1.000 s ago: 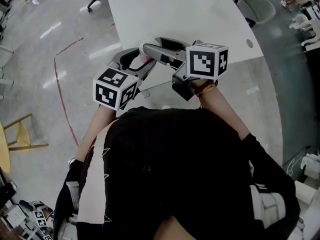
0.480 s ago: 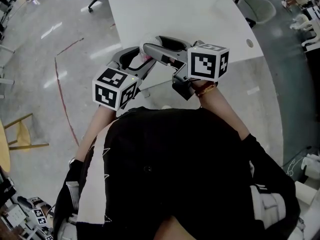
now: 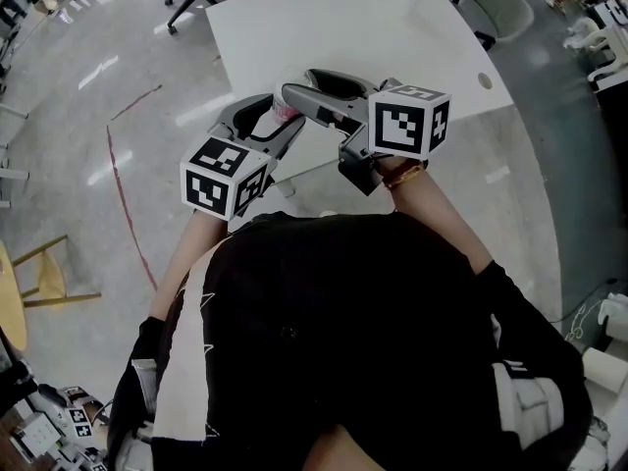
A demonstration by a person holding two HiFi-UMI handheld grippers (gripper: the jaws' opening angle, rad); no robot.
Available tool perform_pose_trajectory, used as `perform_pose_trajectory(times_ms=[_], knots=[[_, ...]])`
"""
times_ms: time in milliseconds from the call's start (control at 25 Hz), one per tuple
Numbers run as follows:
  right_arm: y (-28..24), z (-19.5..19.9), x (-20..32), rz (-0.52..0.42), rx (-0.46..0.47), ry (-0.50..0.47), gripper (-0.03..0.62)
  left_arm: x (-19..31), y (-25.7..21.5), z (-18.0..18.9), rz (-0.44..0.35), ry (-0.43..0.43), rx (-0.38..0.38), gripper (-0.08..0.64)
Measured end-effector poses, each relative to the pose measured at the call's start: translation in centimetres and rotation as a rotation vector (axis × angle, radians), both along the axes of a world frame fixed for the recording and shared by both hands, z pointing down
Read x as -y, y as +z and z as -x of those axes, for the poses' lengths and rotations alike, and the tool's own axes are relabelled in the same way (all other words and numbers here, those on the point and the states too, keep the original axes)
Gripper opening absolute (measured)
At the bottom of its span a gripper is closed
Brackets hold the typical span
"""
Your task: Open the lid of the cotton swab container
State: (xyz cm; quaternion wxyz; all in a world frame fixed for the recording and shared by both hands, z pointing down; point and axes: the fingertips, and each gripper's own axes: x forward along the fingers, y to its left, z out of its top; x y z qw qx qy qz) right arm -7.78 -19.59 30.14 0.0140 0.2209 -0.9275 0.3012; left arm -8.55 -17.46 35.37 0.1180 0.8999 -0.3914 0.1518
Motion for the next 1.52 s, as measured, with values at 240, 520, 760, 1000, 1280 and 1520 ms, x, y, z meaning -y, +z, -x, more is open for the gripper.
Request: perform_pose_trajectory(times_ms=[240, 520, 760, 1000, 1280, 1520], knots=[[-0.5, -0.1, 0.2, -0.009, 0.030, 0.014, 0.253, -0.1, 0.2, 0.5, -0.001, -0.008, -0.012, 0.232], [-0.8, -0.6, 0.5, 0.011, 0.074, 0.033, 0.250, 0.0, 0.1, 0.8, -0.003, -0.021, -0.022, 0.232], [-1.2, -0.3, 0.3, 0.031, 0.127, 0.034, 0.249, -0.1, 0.1, 1.4, -0.008, -0.031, -0.042, 0.232], [-1.1, -0.8, 0.5, 0.016, 0.111, 0.055, 0.245, -0.1, 0.1, 1.7, -0.012, -0.037, -0.042, 0.232], [-1.1, -0.7, 0.5, 0.020, 0.131, 0.054, 0.245, 0.1, 0.2, 2.1, -0.015, -0.051, -0.049, 0.232], [-1.3, -0.7, 0.3, 0.025, 0.121, 0.069, 0.245, 0.0, 0.0, 2.5, -0.021, -0.058, -0.051, 0.232]])
